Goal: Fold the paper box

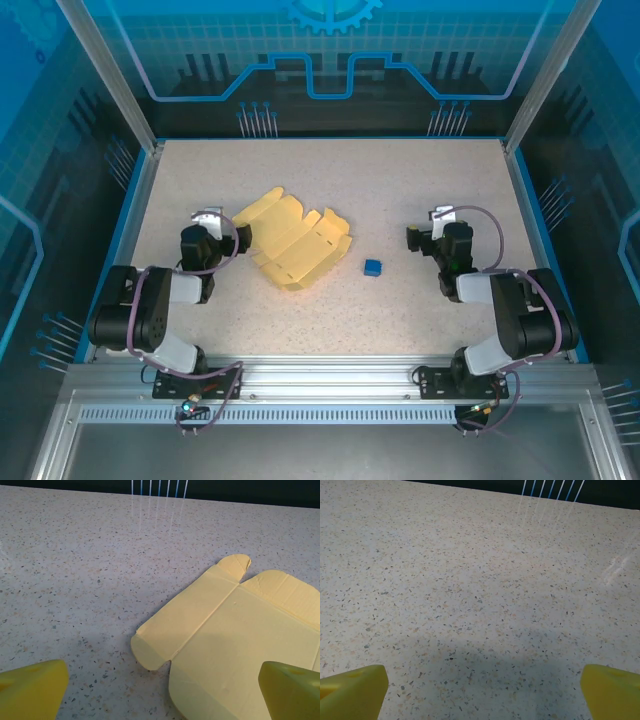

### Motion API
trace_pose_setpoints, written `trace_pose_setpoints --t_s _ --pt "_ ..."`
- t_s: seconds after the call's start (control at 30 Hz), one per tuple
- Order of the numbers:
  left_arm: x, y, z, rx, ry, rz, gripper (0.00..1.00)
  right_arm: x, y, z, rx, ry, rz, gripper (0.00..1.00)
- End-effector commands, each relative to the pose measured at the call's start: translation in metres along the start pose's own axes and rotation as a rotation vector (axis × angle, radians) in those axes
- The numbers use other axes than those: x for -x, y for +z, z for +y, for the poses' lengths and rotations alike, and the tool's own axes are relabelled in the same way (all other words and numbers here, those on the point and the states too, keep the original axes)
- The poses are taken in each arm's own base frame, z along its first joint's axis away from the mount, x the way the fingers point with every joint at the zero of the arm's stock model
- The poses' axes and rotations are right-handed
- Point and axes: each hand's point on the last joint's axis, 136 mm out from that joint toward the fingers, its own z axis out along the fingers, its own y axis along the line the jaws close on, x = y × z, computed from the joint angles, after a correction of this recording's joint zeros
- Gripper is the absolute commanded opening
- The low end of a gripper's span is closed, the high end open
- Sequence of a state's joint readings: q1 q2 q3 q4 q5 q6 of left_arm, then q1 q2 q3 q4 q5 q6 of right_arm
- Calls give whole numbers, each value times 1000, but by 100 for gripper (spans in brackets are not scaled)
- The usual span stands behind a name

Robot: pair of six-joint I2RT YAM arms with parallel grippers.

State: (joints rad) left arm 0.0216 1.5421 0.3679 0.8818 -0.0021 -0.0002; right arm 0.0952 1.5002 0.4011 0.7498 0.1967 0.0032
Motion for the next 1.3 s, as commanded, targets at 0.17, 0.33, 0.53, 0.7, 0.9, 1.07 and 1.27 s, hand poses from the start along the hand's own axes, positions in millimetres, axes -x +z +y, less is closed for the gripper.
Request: trace_pose_setpoints --t_s 0.17,0.33,0.53,0.7,0.9,1.07,1.27 --pt "12 3 -3 -19 0 -38 99 15 2 -4 -1 24 -45 100" --pt "12 3 -3 -18 0 -37 99 15 2 -4 0 25 -45 100" --pt "12 3 -3 -19 -1 -36 99 14 2 -3 1 23 -42 100" --pt "12 3 -3 -19 -2 -38 99 14 2 -4 1 24 -43 100" --pt "12 3 -3 -20 -3 -38 99 14 2 -4 1 24 -43 100" --pt "19 -5 -1 -9 -8 -79 99 17 0 -5 -29 14 -45 100" --pt "50 -29 6 57 -69 -54 99 40 -22 -27 -159 73 3 100"
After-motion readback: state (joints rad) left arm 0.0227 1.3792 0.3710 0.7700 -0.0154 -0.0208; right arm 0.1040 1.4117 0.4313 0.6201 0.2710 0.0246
